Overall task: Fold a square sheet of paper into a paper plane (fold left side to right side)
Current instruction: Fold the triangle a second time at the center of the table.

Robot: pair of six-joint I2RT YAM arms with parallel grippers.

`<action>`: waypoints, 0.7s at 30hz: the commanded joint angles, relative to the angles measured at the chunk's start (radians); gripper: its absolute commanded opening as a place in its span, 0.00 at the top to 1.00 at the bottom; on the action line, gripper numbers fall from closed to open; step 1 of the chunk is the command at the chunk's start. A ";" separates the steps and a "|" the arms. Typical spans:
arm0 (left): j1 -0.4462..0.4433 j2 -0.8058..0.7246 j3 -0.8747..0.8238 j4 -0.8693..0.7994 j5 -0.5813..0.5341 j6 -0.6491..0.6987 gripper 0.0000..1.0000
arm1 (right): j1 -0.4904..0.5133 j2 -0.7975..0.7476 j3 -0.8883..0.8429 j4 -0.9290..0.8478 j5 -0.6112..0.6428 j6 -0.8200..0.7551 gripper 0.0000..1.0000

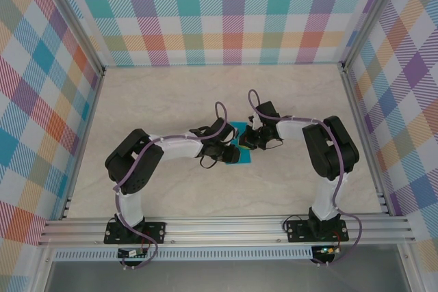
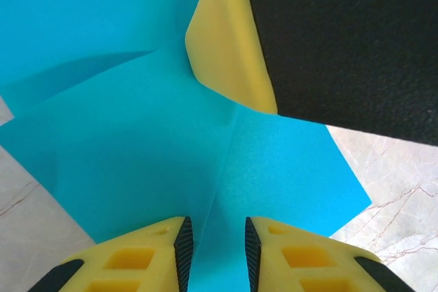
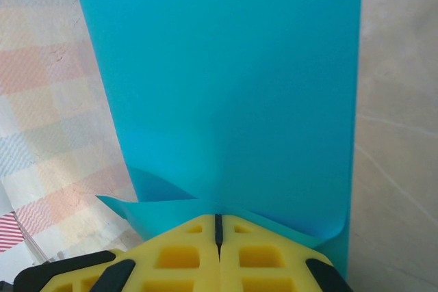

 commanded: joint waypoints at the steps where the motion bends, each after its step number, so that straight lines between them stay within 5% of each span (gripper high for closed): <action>1: 0.013 0.001 -0.049 -0.007 0.004 -0.017 0.72 | -0.011 -0.021 -0.030 -0.040 -0.009 0.003 0.96; 9: 0.013 -0.007 -0.082 0.027 0.028 -0.036 0.78 | -0.021 -0.151 -0.059 -0.013 -0.076 0.013 1.00; 21: 0.011 -0.012 -0.088 0.023 0.018 -0.033 0.81 | 0.056 -0.063 -0.058 0.060 -0.086 0.069 1.00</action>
